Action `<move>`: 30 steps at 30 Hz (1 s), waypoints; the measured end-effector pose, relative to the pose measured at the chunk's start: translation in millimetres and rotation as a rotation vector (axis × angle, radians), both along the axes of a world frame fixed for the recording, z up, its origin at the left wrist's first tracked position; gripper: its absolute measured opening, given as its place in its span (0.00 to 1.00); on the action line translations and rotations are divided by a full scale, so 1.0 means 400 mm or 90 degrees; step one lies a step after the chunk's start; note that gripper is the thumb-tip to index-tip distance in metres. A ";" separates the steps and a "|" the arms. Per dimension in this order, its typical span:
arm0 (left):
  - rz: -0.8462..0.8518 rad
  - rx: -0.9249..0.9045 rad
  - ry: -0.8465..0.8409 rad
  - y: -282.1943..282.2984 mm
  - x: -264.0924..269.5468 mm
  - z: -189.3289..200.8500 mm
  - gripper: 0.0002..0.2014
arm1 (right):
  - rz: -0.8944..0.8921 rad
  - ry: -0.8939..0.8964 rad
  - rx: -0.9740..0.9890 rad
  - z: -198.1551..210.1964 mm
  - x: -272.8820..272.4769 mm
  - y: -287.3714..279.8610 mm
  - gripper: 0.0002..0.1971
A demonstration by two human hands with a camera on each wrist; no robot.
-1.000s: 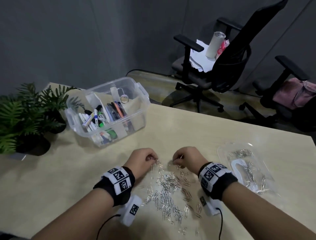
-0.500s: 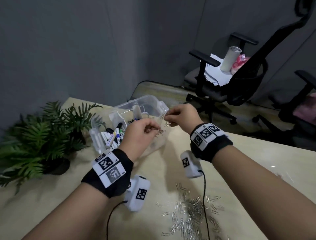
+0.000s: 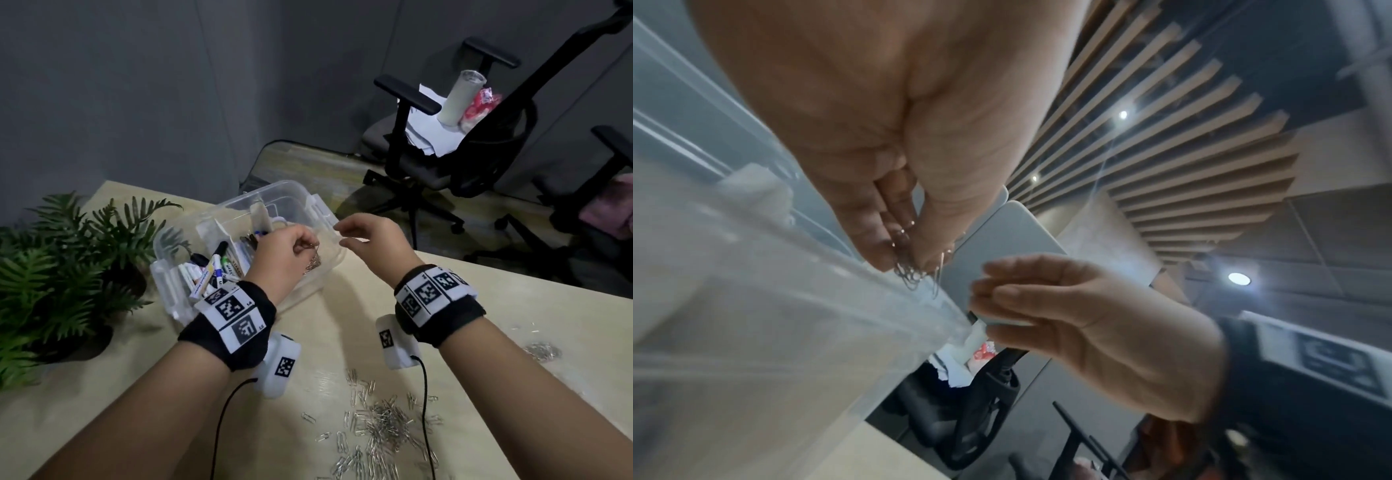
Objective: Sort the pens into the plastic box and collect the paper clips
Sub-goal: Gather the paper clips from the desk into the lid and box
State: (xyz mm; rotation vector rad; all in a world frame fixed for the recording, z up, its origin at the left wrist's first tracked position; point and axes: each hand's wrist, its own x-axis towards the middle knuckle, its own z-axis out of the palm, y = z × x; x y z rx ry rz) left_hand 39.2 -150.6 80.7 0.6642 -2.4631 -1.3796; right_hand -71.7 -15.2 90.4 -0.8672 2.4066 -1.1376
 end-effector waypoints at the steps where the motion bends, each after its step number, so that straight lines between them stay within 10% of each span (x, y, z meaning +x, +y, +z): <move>1: -0.008 -0.019 -0.023 0.000 -0.007 -0.009 0.07 | -0.013 -0.004 -0.019 -0.002 0.002 0.024 0.10; 10: -0.040 -0.085 -0.092 0.040 0.026 -0.004 0.14 | -0.027 -0.068 0.145 -0.126 0.087 0.283 0.08; 16: -0.101 -0.047 0.045 0.167 0.132 0.007 0.13 | -0.019 -0.095 0.349 -0.207 0.211 0.446 0.33; 24: -0.182 -0.138 -0.407 0.258 0.332 -0.216 0.42 | 0.082 -0.094 0.427 -0.270 0.371 0.619 0.46; 30: -0.179 -0.154 -0.434 0.315 0.427 -0.284 0.50 | 0.162 -0.094 0.420 -0.298 0.419 0.729 0.42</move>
